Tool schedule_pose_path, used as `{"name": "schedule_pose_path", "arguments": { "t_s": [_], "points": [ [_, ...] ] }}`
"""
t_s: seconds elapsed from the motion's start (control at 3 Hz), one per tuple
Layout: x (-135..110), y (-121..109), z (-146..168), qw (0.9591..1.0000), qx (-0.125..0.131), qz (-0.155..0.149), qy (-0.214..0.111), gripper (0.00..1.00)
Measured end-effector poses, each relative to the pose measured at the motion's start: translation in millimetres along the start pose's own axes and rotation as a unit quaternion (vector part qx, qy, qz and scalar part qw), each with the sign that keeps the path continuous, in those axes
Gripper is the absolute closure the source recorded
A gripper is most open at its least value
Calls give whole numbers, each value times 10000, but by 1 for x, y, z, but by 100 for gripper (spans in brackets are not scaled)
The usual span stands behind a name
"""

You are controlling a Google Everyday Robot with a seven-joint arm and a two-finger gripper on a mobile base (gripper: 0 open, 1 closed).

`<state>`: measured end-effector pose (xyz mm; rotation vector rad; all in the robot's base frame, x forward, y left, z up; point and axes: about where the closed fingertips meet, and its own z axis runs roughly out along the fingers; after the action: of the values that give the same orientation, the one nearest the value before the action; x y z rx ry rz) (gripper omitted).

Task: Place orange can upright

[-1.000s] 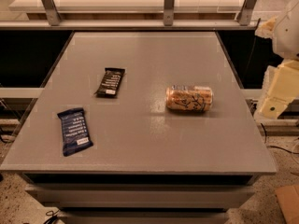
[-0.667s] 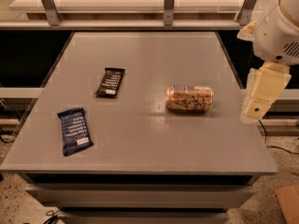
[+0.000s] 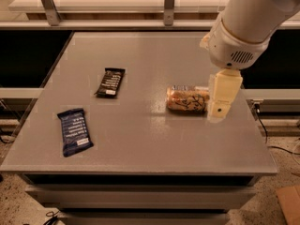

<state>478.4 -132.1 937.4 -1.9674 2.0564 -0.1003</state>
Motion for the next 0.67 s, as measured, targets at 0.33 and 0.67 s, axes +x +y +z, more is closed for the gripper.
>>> {"name": "schedule_pose_path", "arguments": {
  "t_s": [0.33, 0.67],
  "points": [
    [-11, -7, 30, 9996, -152, -189, 169, 0],
    [-18, -15, 58, 9987, -350, -271, 249, 0]
  ]
}}
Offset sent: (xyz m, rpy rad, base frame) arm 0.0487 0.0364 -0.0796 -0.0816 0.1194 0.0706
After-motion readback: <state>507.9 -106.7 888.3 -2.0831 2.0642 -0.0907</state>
